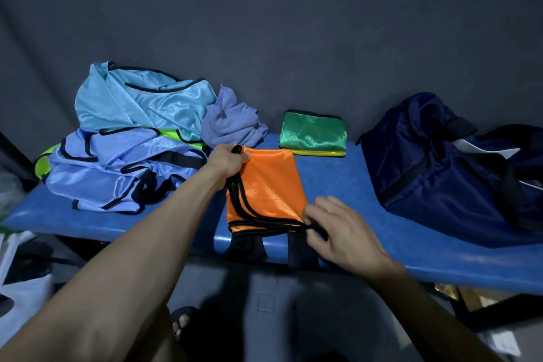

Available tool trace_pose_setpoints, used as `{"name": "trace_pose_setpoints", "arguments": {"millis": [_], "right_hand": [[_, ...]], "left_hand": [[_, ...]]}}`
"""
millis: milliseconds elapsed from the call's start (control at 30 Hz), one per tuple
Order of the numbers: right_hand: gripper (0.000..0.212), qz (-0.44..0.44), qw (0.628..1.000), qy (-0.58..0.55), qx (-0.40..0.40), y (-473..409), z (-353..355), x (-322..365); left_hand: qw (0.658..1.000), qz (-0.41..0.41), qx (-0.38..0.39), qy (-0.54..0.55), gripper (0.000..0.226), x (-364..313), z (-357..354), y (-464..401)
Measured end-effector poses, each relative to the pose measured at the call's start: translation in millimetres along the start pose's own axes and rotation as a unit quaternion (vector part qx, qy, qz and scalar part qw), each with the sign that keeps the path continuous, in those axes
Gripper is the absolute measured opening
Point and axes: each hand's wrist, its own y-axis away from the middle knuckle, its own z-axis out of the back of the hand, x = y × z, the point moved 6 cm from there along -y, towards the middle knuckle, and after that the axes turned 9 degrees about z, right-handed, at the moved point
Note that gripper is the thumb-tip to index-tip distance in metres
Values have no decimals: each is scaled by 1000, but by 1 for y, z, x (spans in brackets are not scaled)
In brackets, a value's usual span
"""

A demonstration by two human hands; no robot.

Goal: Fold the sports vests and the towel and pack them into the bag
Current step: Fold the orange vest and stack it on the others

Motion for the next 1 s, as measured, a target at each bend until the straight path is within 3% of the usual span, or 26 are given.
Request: {"name": "trace_pose_setpoints", "arguments": {"millis": [133, 200, 267, 333, 400, 467, 567, 700, 867, 1000], "right_hand": [[29, 16, 999, -38, 21, -3, -4, 2], [34, 13, 998, -55, 27, -4, -6, 2], [30, 9, 998, -67, 20, -5, -6, 3], [24, 0, 997, -76, -4, -7, -5, 4], [22, -6, 997, -77, -31, -10, -5, 5], [20, -10, 995, -86, -50, -13, -5, 7], [9, -24, 990, -127, -60, -18, -5, 8], [7, -58, 980, -183, -52, -20, -10, 7], [11, -64, 980, -185, -41, -22, -12, 8], [16, -70, 982, -170, -27, -18, -16, 7]], "left_hand": [[999, -13, -5, -30, 23, -3, 0, 2], [991, -56, -11, -119, 21, -14, 4, 7], [954, -139, -49, -261, 23, -31, 15, 17], [911, -244, -64, -326, 33, -48, 26, 33], [890, -313, 65, -324, 18, -52, 21, 60], [855, -299, 229, -357, 15, -34, 5, 88], [800, -296, 291, -433, 24, -6, 0, 102], [795, -339, 260, -430, 27, 1, 7, 103], [770, -417, 189, -444, 12, 1, -2, 112], [759, -423, 173, -464, 7, 1, 3, 113]]}}
